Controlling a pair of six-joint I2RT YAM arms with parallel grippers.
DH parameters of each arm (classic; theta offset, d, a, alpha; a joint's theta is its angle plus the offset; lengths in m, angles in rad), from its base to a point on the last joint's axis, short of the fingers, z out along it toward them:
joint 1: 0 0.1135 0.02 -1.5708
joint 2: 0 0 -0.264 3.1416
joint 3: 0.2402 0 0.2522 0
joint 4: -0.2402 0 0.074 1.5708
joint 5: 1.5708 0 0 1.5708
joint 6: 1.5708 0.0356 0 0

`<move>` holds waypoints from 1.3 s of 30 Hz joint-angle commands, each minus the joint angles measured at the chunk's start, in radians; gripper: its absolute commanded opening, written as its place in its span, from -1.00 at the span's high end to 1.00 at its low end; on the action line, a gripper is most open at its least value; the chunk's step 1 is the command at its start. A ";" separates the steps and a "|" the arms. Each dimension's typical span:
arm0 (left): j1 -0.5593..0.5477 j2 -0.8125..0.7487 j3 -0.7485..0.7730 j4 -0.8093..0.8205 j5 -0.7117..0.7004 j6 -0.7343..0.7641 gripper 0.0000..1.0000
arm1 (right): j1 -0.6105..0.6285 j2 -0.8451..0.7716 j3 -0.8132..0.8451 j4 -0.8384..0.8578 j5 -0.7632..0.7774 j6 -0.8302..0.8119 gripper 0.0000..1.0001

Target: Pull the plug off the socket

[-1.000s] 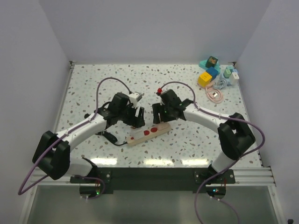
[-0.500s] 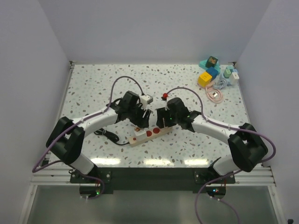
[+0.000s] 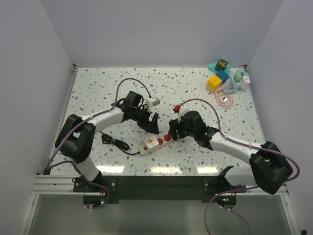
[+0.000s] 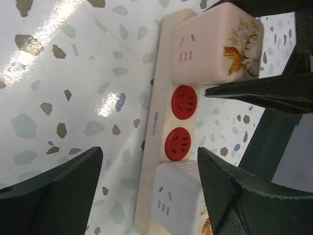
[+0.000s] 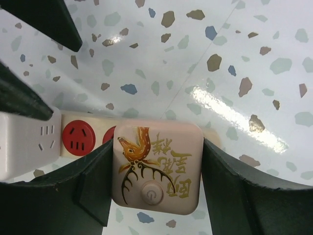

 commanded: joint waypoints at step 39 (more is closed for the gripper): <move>-0.069 -0.228 0.103 -0.293 -0.425 0.008 -1.00 | -0.005 0.086 0.452 -0.483 0.428 0.487 -0.98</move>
